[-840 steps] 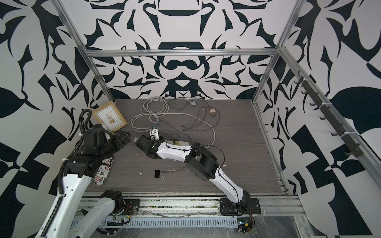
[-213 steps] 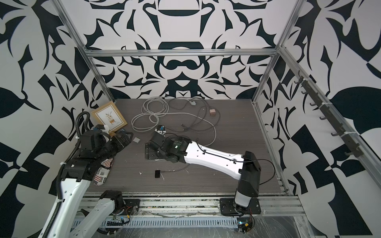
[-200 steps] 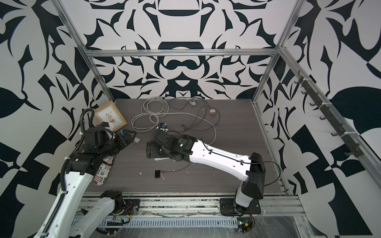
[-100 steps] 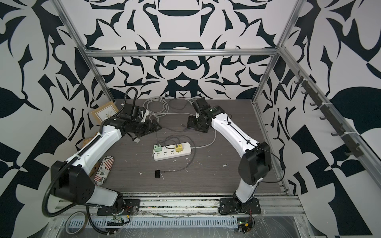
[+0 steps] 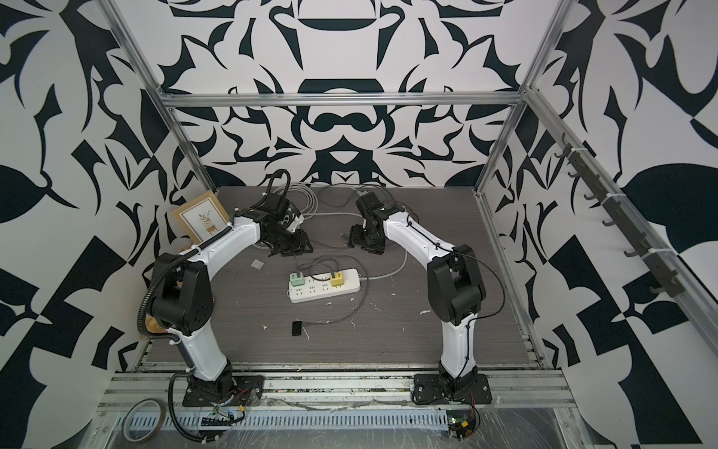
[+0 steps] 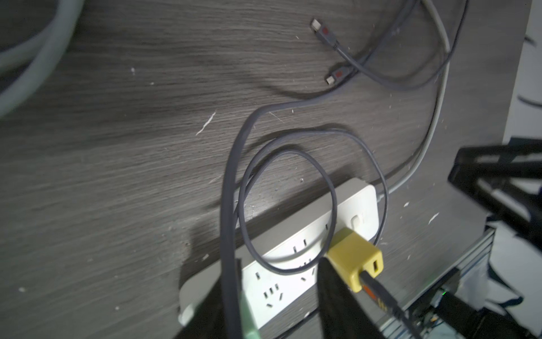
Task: Charge mp3
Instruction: Adjust the charging cable at the center of the board.
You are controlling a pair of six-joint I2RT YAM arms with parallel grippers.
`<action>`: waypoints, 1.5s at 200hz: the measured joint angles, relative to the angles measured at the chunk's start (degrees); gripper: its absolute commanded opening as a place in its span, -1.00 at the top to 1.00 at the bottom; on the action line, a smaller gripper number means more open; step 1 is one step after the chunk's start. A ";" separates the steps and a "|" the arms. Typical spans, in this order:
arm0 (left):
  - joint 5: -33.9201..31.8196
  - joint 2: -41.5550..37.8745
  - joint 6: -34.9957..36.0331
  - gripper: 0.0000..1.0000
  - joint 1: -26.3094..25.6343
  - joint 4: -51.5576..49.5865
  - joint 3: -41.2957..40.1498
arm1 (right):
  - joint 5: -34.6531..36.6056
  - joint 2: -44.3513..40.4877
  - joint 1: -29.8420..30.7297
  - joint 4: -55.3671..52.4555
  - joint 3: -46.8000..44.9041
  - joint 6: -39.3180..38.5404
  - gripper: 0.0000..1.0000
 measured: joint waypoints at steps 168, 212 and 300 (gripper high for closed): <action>7.04 -13.44 0.83 0.95 0.00 11.02 -9.42 | 11.74 23.52 -4.76 0.68 27.78 2.97 0.02; 7.48 -13.46 0.57 0.95 0.00 11.67 -10.67 | 14.23 26.62 -5.03 -0.55 31.63 3.21 0.04; 8.09 -14.80 0.33 0.94 0.00 13.20 -13.73 | 17.38 36.54 -5.35 -1.86 40.81 4.02 0.78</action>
